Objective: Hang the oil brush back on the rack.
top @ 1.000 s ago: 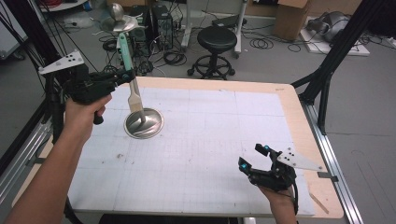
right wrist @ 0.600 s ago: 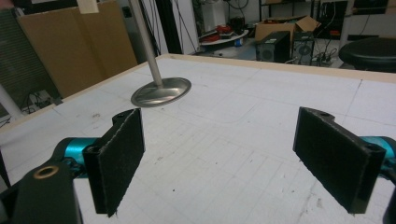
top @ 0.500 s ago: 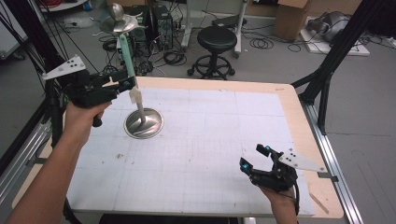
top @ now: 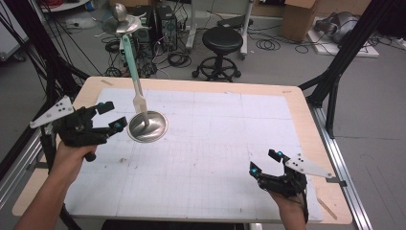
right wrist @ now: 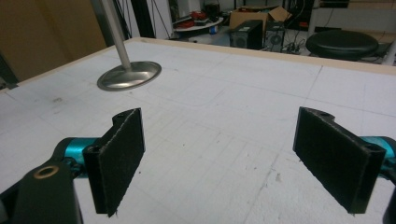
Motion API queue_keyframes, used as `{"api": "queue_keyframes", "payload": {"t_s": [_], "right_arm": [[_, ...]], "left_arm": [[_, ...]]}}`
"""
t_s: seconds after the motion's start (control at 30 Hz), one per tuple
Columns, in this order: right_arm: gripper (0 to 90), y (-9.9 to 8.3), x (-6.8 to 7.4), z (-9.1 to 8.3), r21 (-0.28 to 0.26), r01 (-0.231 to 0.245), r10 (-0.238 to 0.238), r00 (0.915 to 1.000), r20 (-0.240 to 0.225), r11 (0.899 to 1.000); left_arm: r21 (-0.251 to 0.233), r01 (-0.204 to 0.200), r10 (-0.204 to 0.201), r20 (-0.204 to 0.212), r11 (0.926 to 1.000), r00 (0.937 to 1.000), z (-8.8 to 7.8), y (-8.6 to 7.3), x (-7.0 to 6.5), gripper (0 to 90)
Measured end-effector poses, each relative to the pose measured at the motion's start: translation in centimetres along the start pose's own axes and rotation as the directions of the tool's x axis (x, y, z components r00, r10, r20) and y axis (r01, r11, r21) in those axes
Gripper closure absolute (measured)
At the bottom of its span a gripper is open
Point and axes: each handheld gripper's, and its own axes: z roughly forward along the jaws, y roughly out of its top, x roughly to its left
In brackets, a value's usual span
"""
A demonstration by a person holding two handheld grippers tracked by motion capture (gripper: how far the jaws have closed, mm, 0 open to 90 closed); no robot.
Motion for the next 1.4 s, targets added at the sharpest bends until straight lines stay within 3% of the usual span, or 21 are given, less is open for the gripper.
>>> {"api": "queue_keyframes", "payload": {"t_s": [0.23, 0.47, 0.6, 0.7, 0.97, 1.4], "right_arm": [[15.7, -0.5, -0.3, -0.1, 0.011, -0.014, 0.014, 0.9998, 0.015, 1.000], [15.7, -0.9, -0.7, -0.5, -0.004, -0.027, 0.027, 0.9992, 0.029, 1.000], [15.7, -1.1, -0.7, -0.8, -0.005, -0.026, 0.026, 0.9987, 0.044, 1.000], [15.7, -1.3, -0.7, -1.0, -0.001, -0.021, 0.021, 0.9984, 0.052, 1.000], [15.8, -1.7, -0.3, -1.8, -0.002, -0.009, 0.009, 0.9964, 0.085, 1.000], [15.8, -1.7, -0.1, -1.7, 0.001, -0.010, 0.010, 0.9960, 0.089, 1.000]], "left_arm": [[0.035, -0.039, 0.039, -0.008, 0.9986, 0.9992, -1.1, -3.4, -1.6, 15.6], [0.068, -0.050, 0.052, -0.021, 0.9964, 0.9984, -2.1, -7.4, -2.8, 15.6], [0.080, -0.050, 0.052, -0.028, 0.9955, 0.9982, -2.3, -8.9, -2.9, 15.7], [0.098, -0.043, 0.045, -0.025, 0.9942, 0.9986, -2.3, -9.1, -2.9, 15.9], [0.094, -0.044, 0.046, -0.023, 0.9946, 0.9987, -2.5, -9.4, -3.1, 16.7], [0.098, -0.026, 0.029, -0.033, 0.9948, 0.9990, -2.9, -9.9, -2.9, 16.9]]}}
